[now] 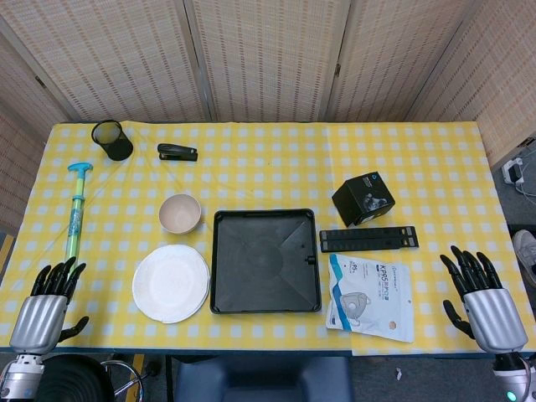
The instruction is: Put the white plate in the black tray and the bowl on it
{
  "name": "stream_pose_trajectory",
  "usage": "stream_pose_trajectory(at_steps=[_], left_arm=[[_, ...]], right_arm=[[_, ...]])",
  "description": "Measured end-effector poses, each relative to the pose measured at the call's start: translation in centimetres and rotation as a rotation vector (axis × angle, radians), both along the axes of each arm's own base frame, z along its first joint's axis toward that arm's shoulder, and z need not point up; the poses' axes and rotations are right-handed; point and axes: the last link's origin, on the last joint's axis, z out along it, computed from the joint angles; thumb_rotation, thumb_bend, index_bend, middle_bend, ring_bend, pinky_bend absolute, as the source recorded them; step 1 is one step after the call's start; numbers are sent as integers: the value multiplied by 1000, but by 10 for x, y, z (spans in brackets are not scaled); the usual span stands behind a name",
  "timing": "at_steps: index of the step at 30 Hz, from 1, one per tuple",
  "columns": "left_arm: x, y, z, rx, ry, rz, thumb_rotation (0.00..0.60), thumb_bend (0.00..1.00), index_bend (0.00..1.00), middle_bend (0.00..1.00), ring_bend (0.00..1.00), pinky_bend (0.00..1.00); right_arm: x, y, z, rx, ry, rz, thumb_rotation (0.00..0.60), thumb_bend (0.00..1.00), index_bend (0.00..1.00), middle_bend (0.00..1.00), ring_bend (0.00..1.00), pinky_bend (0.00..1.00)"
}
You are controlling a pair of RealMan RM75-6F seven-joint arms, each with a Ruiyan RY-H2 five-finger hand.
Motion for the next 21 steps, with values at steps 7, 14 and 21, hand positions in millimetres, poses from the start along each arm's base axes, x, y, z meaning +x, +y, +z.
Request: stream_pose_trajectory(at_steps=[7,14,21], left_arm=[[2,-1,-5,-32,-9,-11,600,248,75,105,0,0],[12,-5,-10,-68,-52,-71,600,247,172,367,220,333],[22,-16,-24,-128,-92,-185,600,246,350,977,885,979]], right_arm=[[1,4,0,0,1,9,600,422,0,0,0,0],[1,9,3,-5,-9,17,600,423,0,0,0,0],[5,12,2,-1,-18,37,600,423,0,0,0,0]])
